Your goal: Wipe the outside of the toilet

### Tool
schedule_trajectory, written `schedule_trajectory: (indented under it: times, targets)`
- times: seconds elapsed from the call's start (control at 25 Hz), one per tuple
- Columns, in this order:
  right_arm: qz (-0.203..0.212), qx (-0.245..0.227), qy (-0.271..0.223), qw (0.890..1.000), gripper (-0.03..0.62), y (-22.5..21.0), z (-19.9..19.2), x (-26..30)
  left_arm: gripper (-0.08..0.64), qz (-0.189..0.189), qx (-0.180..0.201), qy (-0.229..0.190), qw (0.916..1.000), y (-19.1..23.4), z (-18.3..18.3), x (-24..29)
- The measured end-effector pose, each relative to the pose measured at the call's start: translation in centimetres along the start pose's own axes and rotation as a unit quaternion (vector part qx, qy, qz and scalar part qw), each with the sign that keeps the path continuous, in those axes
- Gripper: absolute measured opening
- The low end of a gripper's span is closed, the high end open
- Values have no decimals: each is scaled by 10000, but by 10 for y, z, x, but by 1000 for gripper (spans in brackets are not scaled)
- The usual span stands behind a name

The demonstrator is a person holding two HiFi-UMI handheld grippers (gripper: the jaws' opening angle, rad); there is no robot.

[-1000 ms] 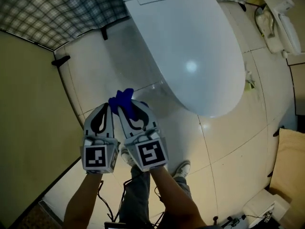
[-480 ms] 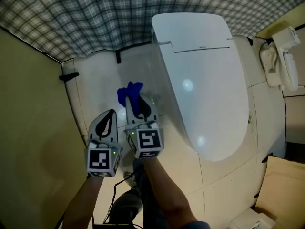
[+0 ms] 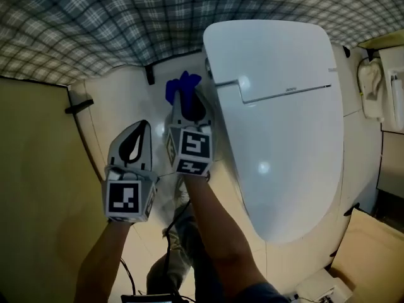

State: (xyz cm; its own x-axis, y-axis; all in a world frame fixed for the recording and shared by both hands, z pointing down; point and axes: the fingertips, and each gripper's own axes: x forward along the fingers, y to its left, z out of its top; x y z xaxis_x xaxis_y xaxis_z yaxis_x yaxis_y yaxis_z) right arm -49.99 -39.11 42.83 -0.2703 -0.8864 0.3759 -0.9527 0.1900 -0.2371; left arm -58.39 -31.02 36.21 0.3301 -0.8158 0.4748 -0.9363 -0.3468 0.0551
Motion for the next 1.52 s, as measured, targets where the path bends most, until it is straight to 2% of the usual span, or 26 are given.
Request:
schedule_trajectory:
  times: [0.12,0.24,0.44,0.52,0.64,0.8,0.96,1.08,1.2,1.4,1.52]
  targets:
    - [-111,30,71,9999,100,-10,-4,3,11,-92,36,78,9999,-2,-7,10]
    - [-159,98,107,9998,100,-14,-14,-25,11,-239,-8,155,9996,-13,-20,7]
    - [-329,-196,229,9990,100,-32,-47,-122,11,-646,182,-104,9977,-51,-47,-16]
    - [-475,-260,297,9981,100,-41,-61,-167,11,-853,94,-47,9963,-77,-57,-32]
    - [-816,-233,411,9955,100,-56,-85,-227,9,-1098,-60,89,9939,-112,-76,-58]
    - [-1263,-101,530,9905,100,-73,-112,-294,11,-1428,-5,155,9896,-150,-102,-93]
    - [-1449,37,680,9871,100,-82,-130,-328,11,-1485,-66,230,9886,-164,-116,-110]
    - [-1333,70,660,9889,100,-76,-126,-329,9,-1438,-93,230,9893,-168,-117,-116]
    - [-1072,89,509,9929,100,-64,-118,-304,11,-1300,-159,174,9912,-159,-109,-115]
    - [-438,197,477,9977,100,-31,-107,-195,9,-854,-251,48,9960,-108,-103,-87]
    - [-253,321,508,9979,100,-22,-103,-124,9,-608,-338,201,9974,-78,-104,-59]
